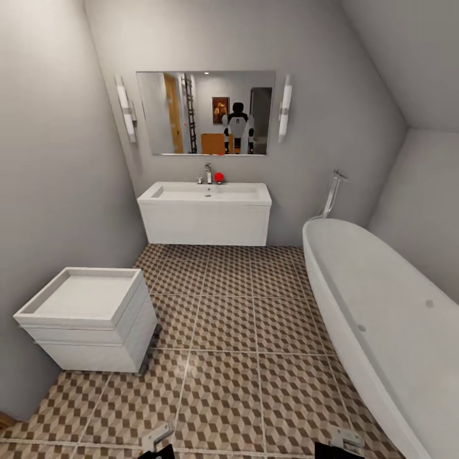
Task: Take the four mousetraps from the cabinet in the bathroom and place them on the bathroom floor. Make sure all four end up on the same floor surface, and ensure that at least two of them are either under or directly next to the same bathroom sink.
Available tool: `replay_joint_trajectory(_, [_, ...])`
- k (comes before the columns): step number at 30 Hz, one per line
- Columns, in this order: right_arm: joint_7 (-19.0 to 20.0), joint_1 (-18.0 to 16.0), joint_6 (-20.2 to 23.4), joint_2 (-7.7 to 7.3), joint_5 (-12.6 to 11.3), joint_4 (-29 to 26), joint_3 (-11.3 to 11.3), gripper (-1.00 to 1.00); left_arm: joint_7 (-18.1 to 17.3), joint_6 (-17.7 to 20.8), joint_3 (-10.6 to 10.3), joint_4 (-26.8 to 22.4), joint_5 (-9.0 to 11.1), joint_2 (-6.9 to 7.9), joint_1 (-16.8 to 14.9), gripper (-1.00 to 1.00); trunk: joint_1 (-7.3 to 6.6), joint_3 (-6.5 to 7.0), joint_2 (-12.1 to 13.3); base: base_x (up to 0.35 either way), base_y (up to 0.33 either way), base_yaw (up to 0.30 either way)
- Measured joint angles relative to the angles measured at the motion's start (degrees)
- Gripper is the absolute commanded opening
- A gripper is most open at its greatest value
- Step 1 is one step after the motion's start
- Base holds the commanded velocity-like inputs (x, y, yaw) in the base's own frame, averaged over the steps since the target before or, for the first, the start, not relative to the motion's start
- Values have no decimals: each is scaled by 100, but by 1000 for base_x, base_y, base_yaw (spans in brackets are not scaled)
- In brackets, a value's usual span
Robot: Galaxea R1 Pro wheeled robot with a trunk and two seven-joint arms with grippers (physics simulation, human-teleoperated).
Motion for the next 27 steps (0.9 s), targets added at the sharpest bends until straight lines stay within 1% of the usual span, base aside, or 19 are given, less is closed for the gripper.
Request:
replay_joint_trajectory(3, [-2,0,2,9,0,0,0,-100,1,-2,2,-2,26,1,-2,-100,0,0,0,0,0,0])
replay_joint_trajectory(4, [-6,0,5,7,-14,0,-2,-100,9,-21,18,-3,168,9,-4,-100,0,0,0,0,0,0])
replay_joint_trajectory(5, [-7,0,6,7,-23,0,-3,-100,8,-23,19,-3,228,11,-4,-100,0,0,0,0,0,0])
replay_joint_trajectory(6, [-7,0,6,10,-38,0,-3,-100,3,-27,19,-6,357,9,-4,-100,0,0,0,0,0,0])
replay_joint_trajectory(8, [-5,0,7,37,-52,0,-5,-100,-6,-33,17,-9,540,2,-4,-100,0,0,0,0,0,0])
replay_joint_trajectory(10, [2,0,13,124,-60,0,-7,-100,-13,-40,15,-10,669,-8,-4,-100,0,0,0,0,0,0])
replay_joint_trajectory(13, [53,0,12,255,-63,8,-8,-100,-59,-46,-18,-16,704,-13,-1,-100,0,0,0,0,0,0])
replay_joint_trajectory(14, [64,0,0,263,-64,6,-8,-100,-215,-22,-46,-14,466,-9,3,-100,0,0,0,0,0,0])
replay_joint_trajectory(15, [66,0,0,264,-64,4,-8,-100,-284,-6,-50,-13,282,-23,3,-100,0,0,0,0,0,0])
replay_joint_trajectory(18, [18,-1,89,298,-13,-8,10,-100,-452,20,-57,-31,-387,-102,2,-100,0,0,0,0,0,0])
replay_joint_trajectory(19, [-86,-1,382,359,163,-66,78,-100,-428,106,-47,-41,-582,-120,0,-100,0,0,0,0,0,0])
replay_joint_trajectory(20, [-157,-2,595,413,290,-146,123,-100,-400,197,-42,-62,-660,-127,-3,-100,0,0,0,0,0,0])
replay_joint_trajectory(21, [-331,-8,1158,551,573,-508,199,-100,-291,551,-36,-212,-768,-143,-29,-100,0,1,0,0,0,0])
replay_joint_trajectory(22, [-544,-15,1947,717,812,-1132,249,-100,-89,1162,-30,-611,-851,-132,-82,-100,0,2,0,0,0,0])
replay_joint_trajectory(23, [-742,-19,2817,902,996,-1909,279,-100,167,1891,-7,-1249,-911,-68,-168,-100,0,3,0,0,0,0])
replay_joint_trajectory(24, [-880,-44,3585,1091,1115,-2609,299,-100,439,2563,70,-1975,-949,42,-296,-100,0,4,0,0,0,0])
replay_joint_trajectory(25, [-971,-144,4112,1236,1201,-3056,310,-100,712,3057,250,-2578,-973,140,-466,-100,-1,4,0,0,0,0])
replay_joint_trajectory(26, [-1008,-266,4311,1242,1250,-3194,315,-100,858,3254,383,-2817,-993,179,-591,-100,0,4,1,0,0,0])
replay_joint_trajectory(27, [-1060,-600,4563,1243,1265,-3224,318,-100,1120,3559,720,-3091,-979,235,-818,-100,0,1,2,0,0,0])
